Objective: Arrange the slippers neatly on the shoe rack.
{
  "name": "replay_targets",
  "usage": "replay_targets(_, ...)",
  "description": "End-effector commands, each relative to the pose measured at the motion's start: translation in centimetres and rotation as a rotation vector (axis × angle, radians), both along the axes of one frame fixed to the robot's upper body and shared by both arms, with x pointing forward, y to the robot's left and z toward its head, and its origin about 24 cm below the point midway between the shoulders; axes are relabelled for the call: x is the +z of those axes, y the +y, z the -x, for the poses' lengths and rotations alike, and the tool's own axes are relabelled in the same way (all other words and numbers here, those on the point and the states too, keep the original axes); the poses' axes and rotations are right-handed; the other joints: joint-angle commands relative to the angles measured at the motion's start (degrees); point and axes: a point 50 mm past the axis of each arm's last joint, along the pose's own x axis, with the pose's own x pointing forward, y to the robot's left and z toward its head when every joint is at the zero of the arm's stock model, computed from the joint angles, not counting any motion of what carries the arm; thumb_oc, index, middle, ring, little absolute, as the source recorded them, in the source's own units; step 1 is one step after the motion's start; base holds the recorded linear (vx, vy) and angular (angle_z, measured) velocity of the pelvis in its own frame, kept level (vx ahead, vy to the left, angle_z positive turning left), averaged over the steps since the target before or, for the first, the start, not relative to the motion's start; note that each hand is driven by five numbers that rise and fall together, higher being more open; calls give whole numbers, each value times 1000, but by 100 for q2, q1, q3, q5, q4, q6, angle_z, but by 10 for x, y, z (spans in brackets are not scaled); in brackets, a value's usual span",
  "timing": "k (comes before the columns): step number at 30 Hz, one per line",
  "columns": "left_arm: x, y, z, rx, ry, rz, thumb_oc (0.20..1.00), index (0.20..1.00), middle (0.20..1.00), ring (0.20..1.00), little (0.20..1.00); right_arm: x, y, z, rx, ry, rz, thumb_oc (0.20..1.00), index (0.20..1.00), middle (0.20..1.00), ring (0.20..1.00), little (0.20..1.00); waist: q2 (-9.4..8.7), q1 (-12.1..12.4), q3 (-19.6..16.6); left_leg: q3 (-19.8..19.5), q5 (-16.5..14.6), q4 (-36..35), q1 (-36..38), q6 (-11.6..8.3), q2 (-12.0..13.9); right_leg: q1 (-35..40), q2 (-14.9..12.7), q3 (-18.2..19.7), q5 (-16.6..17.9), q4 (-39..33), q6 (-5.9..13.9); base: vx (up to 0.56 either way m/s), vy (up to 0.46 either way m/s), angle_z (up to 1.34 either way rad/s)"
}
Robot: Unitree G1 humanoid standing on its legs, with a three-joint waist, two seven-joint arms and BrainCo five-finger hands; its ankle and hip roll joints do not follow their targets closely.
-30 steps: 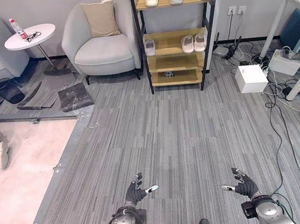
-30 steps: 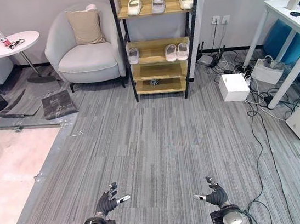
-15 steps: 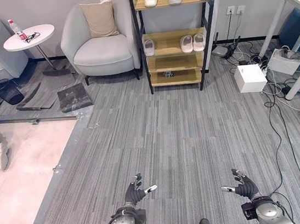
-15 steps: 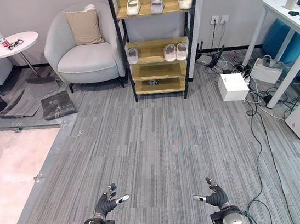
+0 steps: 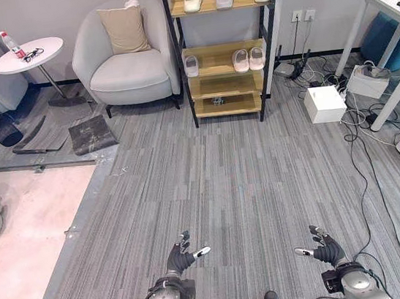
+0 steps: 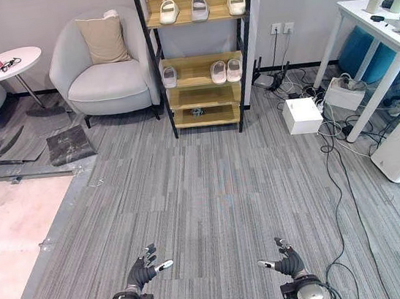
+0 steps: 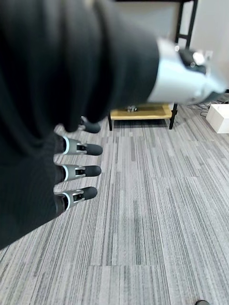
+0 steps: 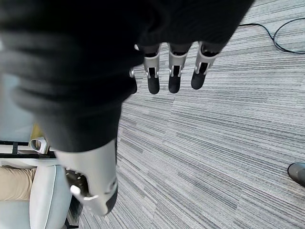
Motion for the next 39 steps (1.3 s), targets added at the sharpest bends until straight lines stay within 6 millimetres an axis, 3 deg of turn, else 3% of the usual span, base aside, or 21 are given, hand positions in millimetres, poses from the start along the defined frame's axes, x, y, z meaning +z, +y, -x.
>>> replay_targets(1, 13, 3, -16, -10, -81, 5, 1000, 1000, 1000, 1000, 1000, 16, 10, -18, -14, -115, -50, 1000, 1000, 1000, 1000, 1000, -164, -29, -36, 55, -287, -46, 28, -185, 17, 509, -326, -42, -779, 9, 430, 0, 0, 0)
replay_targets(9, 14, 13, -15, 46, -86, 13, 1000, 1000, 1000, 1000, 1000, 23, 15, -33, 14, -150, -53, 1000, 1000, 1000, 1000, 1000, -276, 87, 5, 6, -350, 8, 33, -109, -50, 573, -382, -58, -726, 9, 476, 15, 40, 0)
replay_targets(13, 15, 17, -15, 72, -93, 24, 1000, 1000, 1000, 1000, 1000, 28, 16, -41, 13, -175, -52, 1000, 1000, 1000, 1000, 1000, -323, 148, 85, -41, -440, 186, -70, -13, -105, 380, -474, -42, -858, 484, 497, -15, 101, 2)
replay_targets(14, 17, 22, -15, 109, -102, 43, 1000, 1000, 1000, 1000, 1000, 34, 20, -48, 24, -203, -60, 1000, 1000, 1000, 1000, 1000, -322, 189, 248, -66, -554, 356, -127, 139, -172, -43, -672, 5, -939, 1442, 602, -27, 201, -2)
replay_targets(15, 18, 23, -15, 111, -105, 41, 1000, 1000, 1000, 1000, 1000, 35, 21, -49, 23, -209, -68, 1000, 1000, 1000, 1000, 1000, -312, 186, 300, -49, -586, 385, -104, 183, -187, -234, -758, 7, -860, 1868, 667, -15, 249, -9)
replay_targets(17, 18, 24, -14, 119, -106, 49, 1000, 1000, 1000, 1000, 1000, 35, 23, -49, 21, -213, -80, 1000, 1000, 1000, 1000, 1000, -301, 156, 404, -13, -654, 403, 3, 281, -235, -480, -891, 50, -594, 2549, 774, 77, 152, -7)
replay_targets(19, 17, 25, -13, 120, -99, 52, 1000, 1000, 1000, 1000, 1000, 35, 24, -47, 17, -211, -88, 1000, 1000, 1000, 1000, 1000, -299, 146, 446, -22, -706, 413, 100, 302, -256, -593, -936, 70, -517, 2792, 769, 131, 83, 3)
replay_targets(21, 16, 25, -12, 118, -98, 51, 1000, 1000, 1000, 1000, 1000, 32, 23, -44, 9, -200, -93, 1000, 1000, 1000, 1000, 1000, -285, 115, 494, -86, -775, 379, 275, 303, -265, -823, -915, 89, -452, 2780, 734, 155, 37, 0)
replay_targets(24, 17, 26, -11, 99, -98, 50, 1000, 1000, 1000, 1000, 1000, 30, 17, -40, -6, -189, -93, 1000, 1000, 1000, 1000, 1000, -301, 32, 575, -222, -873, 267, 513, 261, -296, -983, -989, -36, -261, 1901, 698, 181, -34, 4)
replay_targets(29, 21, 31, -17, 91, -114, 26, 1000, 1000, 1000, 1000, 1000, 27, 12, -38, -50, -175, -94, 1000, 1000, 1000, 1000, 1000, -391, -120, 652, -334, -1136, 220, 834, 72, -251, -1270, -974, -278, 424, 216, 976, 264, -67, 12)
replay_targets(31, 21, 31, -18, 89, -117, 25, 1000, 1000, 1000, 1000, 1000, 27, 12, -38, -51, -174, -90, 1000, 1000, 1000, 1000, 1000, -401, -132, 648, -353, -1201, 233, 886, 56, -241, -1238, -957, -304, 450, 185, 984, 240, -44, 16)
replay_targets(34, 16, 28, -16, 86, -96, 25, 1000, 1000, 1000, 1000, 1000, 21, 5, -30, -71, -147, -86, 1000, 1000, 1000, 1000, 1000, -432, -216, 404, -396, -1401, 296, 1109, -25, -155, -1076, -799, -225, 445, 79, 845, 458, -78, 36)
replay_targets(39, 17, 27, -17, 80, -95, 24, 1000, 1000, 1000, 1000, 1000, 20, -2, -24, -92, -137, -102, 1000, 1000, 1000, 1000, 1000, -325, -348, 180, -651, -1117, 771, 1244, -267, 171, -959, -492, -358, 131, 455, 592, 351, -101, 23)
